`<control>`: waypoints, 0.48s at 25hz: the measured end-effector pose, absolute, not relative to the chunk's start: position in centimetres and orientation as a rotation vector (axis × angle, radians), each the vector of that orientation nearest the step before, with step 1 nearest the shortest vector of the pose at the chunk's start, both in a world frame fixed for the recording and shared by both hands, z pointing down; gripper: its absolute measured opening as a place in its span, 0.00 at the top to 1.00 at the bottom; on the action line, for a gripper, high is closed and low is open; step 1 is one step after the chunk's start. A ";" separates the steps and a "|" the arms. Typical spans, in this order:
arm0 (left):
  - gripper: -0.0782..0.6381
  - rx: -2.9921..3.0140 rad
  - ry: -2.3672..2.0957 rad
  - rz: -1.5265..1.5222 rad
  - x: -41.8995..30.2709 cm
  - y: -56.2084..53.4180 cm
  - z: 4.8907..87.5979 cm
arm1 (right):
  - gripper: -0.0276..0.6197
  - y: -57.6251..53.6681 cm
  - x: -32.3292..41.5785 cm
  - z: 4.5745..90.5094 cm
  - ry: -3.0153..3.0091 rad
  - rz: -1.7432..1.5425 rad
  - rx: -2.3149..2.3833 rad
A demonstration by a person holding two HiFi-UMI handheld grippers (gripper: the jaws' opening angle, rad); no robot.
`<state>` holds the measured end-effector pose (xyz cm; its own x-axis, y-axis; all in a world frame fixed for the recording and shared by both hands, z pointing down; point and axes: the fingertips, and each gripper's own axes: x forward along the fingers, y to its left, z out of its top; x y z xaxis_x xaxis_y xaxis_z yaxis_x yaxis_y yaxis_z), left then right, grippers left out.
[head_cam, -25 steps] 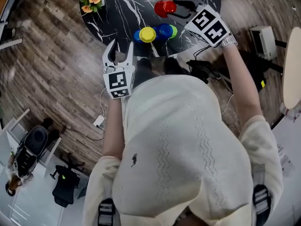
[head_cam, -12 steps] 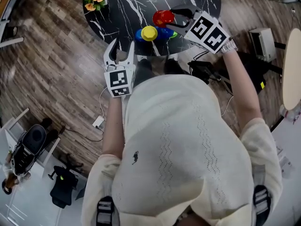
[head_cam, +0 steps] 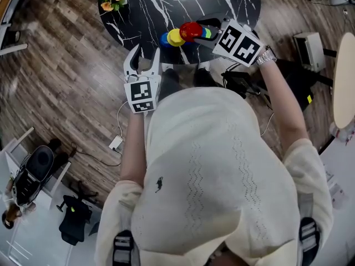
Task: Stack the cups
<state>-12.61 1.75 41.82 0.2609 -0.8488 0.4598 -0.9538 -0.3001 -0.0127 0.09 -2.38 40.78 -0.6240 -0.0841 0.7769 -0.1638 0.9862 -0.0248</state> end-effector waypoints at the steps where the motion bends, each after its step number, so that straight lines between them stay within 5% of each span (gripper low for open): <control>1: 0.58 2.266 -1.668 0.563 -12.6 1.8 41.9 | 0.63 -2.3 0.0 41.0 -2.243 0.114 0.168; 12: 0.58 2.252 -1.669 0.567 -13.2 2.0 42.2 | 0.63 -2.0 -0.6 41.8 -2.213 0.087 0.154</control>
<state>-13.16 2.01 42.15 0.2554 -0.8460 0.4681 -0.9561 -0.2930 -0.0078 -0.60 -1.96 41.85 -0.5969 -0.0800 0.7983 -0.1422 0.9898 -0.0071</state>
